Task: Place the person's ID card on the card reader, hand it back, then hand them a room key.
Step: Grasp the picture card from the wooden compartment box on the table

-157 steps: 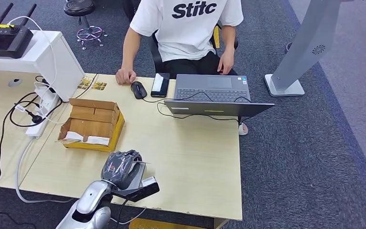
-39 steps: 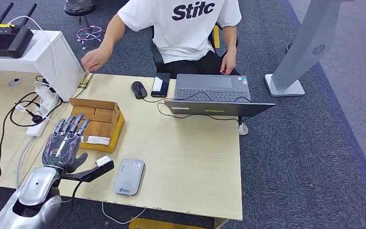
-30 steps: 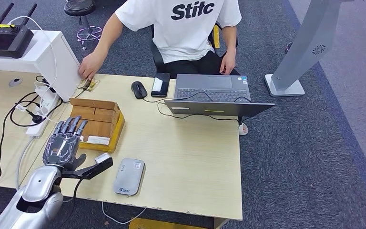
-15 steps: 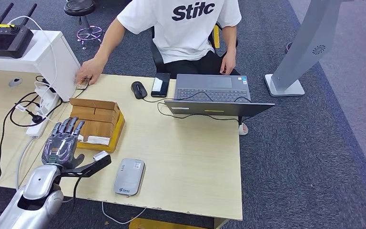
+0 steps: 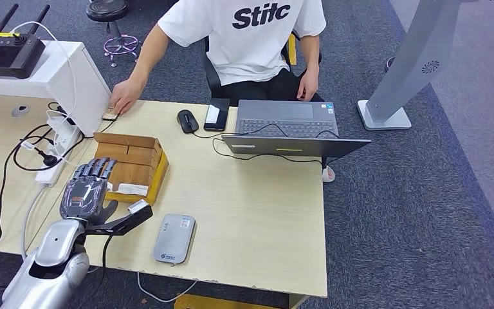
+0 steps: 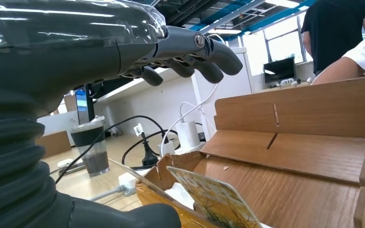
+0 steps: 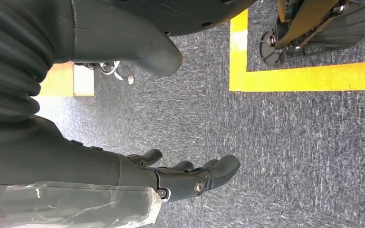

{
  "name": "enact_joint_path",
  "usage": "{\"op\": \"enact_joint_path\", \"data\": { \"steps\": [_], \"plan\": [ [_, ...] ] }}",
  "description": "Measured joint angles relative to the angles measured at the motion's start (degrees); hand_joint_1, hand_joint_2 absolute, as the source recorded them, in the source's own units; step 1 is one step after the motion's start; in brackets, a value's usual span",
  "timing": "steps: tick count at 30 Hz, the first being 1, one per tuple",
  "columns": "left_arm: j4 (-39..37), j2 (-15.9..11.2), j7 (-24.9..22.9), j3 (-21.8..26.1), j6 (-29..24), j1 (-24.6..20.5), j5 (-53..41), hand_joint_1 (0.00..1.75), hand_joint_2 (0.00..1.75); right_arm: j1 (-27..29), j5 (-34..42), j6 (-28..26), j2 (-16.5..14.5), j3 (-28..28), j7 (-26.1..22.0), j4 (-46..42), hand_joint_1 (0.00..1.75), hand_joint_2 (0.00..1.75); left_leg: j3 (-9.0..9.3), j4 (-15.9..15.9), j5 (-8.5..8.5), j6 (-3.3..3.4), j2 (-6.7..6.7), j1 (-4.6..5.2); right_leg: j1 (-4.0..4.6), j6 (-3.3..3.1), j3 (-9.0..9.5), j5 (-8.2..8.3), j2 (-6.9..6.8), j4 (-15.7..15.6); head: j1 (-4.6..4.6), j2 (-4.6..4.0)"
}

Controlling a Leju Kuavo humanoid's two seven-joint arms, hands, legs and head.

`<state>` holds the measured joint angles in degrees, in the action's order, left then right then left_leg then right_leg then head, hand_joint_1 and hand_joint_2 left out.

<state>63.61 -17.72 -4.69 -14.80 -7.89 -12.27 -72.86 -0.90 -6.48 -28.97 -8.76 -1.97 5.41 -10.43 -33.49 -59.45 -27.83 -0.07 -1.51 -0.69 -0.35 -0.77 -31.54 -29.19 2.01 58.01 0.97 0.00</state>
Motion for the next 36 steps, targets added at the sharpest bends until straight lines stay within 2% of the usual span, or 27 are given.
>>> {"op": "enact_joint_path", "data": {
  "steps": [8, 11, 16, 23, 36],
  "plan": [
    [-2.18, 1.21, 1.07, 0.57, -0.83, -0.99, 0.55, 0.44, 1.75, -0.04, -0.41, 0.14, 0.01, 0.00, 0.04, 0.00, 0.00, 1.75, 0.00, 0.00, 0.00, 0.00, 0.00, 0.00, 0.00, 0.00, 0.00, 0.00, 0.00, 0.00, 0.01, 0.00],
    [-3.35, 1.85, 1.32, 0.63, -0.91, -1.50, 0.71, 0.43, 1.75, -0.06, -0.66, 0.16, 0.02, 0.00, 0.08, 0.00, 0.00, 1.75, 0.00, 0.00, 0.00, 0.00, 0.00, 0.00, 0.00, 0.00, 0.00, 0.00, 0.00, 0.00, 0.00, 0.00],
    [-4.95, 2.62, 1.34, 0.63, -0.92, -1.97, 0.68, 0.61, 1.75, -0.07, -0.71, 0.16, 0.02, 0.00, 0.36, 0.00, 0.00, 1.75, 0.00, -0.01, 0.00, 0.00, 0.00, 0.00, 0.00, 0.00, 0.00, 0.00, 0.00, 0.00, 0.00, 0.00],
    [-6.13, 3.15, 1.34, 0.65, -0.97, -2.13, 0.60, 0.68, 1.75, -0.08, -0.81, 0.23, 0.03, 0.00, 0.36, 0.00, 0.00, 1.75, 0.00, -0.01, 0.00, 0.00, 0.00, 0.00, 0.00, 0.00, -0.01, 0.00, 0.00, 0.00, 0.00, 0.00],
    [-8.16, 3.83, 2.26, 0.65, -1.73, -2.26, 0.71, 1.41, 1.75, -0.10, -1.03, 0.77, 0.07, 0.00, 0.32, 0.00, 0.00, 1.75, 0.00, -0.01, 0.00, 0.00, 0.00, 0.00, 0.00, 0.00, -0.01, 0.00, 0.00, 0.00, 0.00, 0.00]
  ]
}}
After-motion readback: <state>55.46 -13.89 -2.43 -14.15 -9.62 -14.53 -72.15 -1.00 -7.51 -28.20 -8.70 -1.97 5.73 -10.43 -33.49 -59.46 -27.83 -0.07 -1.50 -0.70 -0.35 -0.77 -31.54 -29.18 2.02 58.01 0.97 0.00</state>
